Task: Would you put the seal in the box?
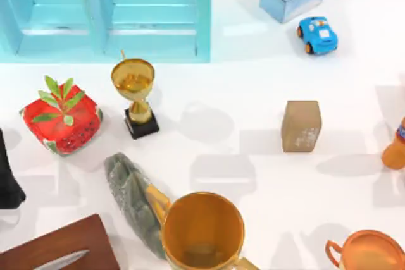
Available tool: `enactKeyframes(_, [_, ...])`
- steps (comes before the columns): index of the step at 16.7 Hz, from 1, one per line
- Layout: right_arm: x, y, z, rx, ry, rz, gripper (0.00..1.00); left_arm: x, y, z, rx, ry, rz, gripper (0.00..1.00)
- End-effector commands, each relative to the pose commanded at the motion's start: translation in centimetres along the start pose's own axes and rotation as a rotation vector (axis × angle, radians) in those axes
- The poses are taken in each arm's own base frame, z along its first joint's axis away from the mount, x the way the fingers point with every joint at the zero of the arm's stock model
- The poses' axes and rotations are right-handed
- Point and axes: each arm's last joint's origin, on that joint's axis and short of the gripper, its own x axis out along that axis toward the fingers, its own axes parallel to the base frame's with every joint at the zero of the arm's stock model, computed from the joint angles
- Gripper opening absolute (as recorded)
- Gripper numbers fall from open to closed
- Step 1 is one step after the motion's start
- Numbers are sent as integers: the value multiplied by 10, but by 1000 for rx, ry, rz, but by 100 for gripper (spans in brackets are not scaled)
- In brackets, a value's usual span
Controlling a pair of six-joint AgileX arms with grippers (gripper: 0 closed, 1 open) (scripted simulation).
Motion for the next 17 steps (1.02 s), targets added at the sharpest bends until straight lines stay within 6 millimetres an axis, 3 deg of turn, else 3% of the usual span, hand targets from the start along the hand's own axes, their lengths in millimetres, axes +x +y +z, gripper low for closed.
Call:
enactKeyframes(6, [2, 2, 3, 42, 125, 20, 100, 0, 0, 0, 0, 0, 0, 100])
enactKeyframes(9, [7, 6, 21, 98, 284, 43, 100, 0, 0, 0, 0, 0, 0, 100])
enactKeyframes(13, [25, 16, 73, 176, 482, 76, 100, 0, 0, 0, 0, 0, 0, 100])
enactKeyframes(17, [66, 35, 141, 234, 641, 104, 100, 0, 0, 0, 0, 0, 0, 100])
